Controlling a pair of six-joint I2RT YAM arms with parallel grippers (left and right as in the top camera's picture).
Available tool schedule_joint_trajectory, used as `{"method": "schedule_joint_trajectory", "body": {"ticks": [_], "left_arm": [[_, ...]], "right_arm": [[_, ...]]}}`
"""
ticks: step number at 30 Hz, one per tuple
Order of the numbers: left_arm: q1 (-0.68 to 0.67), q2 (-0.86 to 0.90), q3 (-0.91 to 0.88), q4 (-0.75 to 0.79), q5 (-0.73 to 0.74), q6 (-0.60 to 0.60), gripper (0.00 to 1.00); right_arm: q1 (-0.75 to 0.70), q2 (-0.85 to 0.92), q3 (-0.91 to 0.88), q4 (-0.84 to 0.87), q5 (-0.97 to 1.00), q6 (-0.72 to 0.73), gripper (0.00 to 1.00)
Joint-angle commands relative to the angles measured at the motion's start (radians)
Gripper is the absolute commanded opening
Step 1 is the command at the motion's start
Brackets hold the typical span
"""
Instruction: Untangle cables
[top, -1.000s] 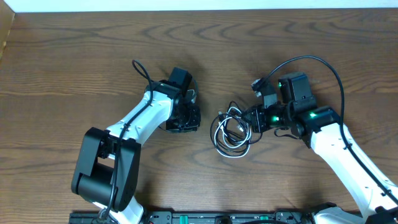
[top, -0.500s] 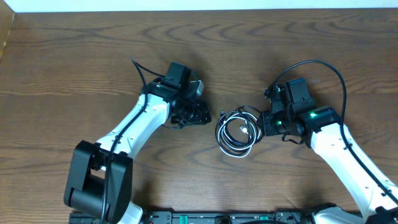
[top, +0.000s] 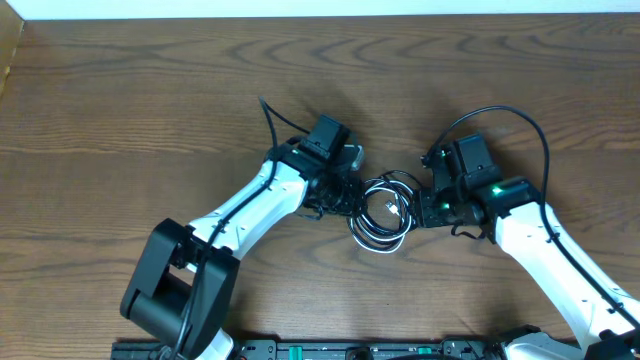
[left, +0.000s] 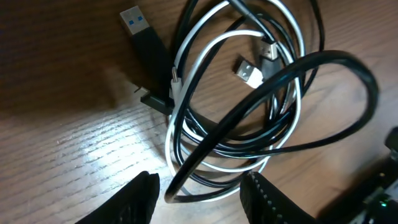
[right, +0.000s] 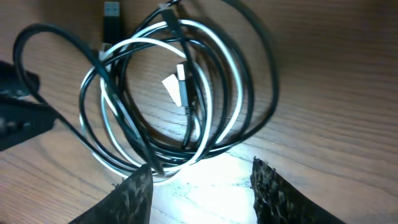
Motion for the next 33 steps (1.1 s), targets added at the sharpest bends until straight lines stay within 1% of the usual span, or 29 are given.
{"method": "schedule_joint_trajectory", "body": {"ticks": [1,2,4,6,8,9,10,12,13,14,18,20,23,24,26,27,28,30,33], "left_arm": [[-0.024,0.034,-0.004,0.0,-0.127,0.008,0.48],[-0.026,0.038,-0.004,0.001,-0.148,0.008,0.47],[-0.026,0.039,-0.004,0.002,-0.193,0.005,0.33],[-0.022,0.036,-0.003,0.01,-0.22,0.005,0.08],[-0.012,0.029,0.005,0.007,-0.216,0.0,0.07],[-0.005,0.019,0.009,0.002,-0.214,-0.002,0.07],[0.003,-0.003,0.011,-0.002,-0.214,-0.002,0.07],[0.016,-0.035,0.011,-0.007,-0.208,-0.003,0.08],[0.023,-0.057,0.011,-0.011,-0.203,-0.003,0.07],[0.029,-0.08,0.011,-0.014,-0.193,-0.005,0.07],[0.041,-0.177,0.011,-0.016,-0.081,-0.029,0.07],[0.041,-0.211,0.011,-0.018,-0.055,-0.05,0.07],[0.041,-0.22,0.011,-0.017,-0.043,-0.076,0.07],[0.041,-0.22,0.011,-0.017,-0.032,-0.078,0.07],[0.041,-0.222,0.011,-0.018,-0.022,-0.08,0.07],[0.042,-0.225,0.011,-0.018,-0.023,-0.08,0.07],[0.048,-0.233,0.011,-0.018,-0.023,-0.08,0.07],[0.064,-0.251,0.011,-0.025,-0.027,-0.076,0.07],[0.143,-0.305,0.011,-0.06,-0.027,-0.076,0.07]], "right_arm": [[0.028,-0.003,-0.007,0.016,-0.006,0.016,0.46],[0.032,-0.003,-0.007,0.018,-0.004,0.016,0.45],[0.032,-0.003,-0.007,0.017,-0.002,0.016,0.44],[0.032,-0.003,-0.007,0.016,0.014,0.026,0.44],[0.032,-0.003,-0.008,0.014,0.063,0.084,0.46],[0.032,0.0,-0.008,0.017,0.095,0.138,0.47],[0.032,0.006,-0.008,0.026,0.107,0.187,0.43],[0.032,0.02,-0.008,0.042,0.106,0.235,0.35],[0.033,0.034,-0.008,0.055,0.096,0.261,0.32],[0.033,0.046,-0.008,0.065,0.08,0.265,0.29],[0.034,0.142,-0.008,0.106,0.019,0.265,0.25],[0.045,0.214,-0.008,0.153,-0.041,0.264,0.21],[0.061,0.282,-0.008,0.203,-0.099,0.264,0.21],[0.069,0.311,-0.008,0.215,-0.104,0.266,0.19],[0.082,0.36,-0.008,0.224,-0.098,0.266,0.14],[0.085,0.38,-0.008,0.225,-0.099,0.266,0.1],[0.085,0.41,-0.008,0.223,-0.1,0.266,0.02],[0.085,0.448,-0.008,0.222,-0.1,0.267,0.01],[0.082,0.473,-0.008,0.222,-0.1,0.282,0.01]]}}
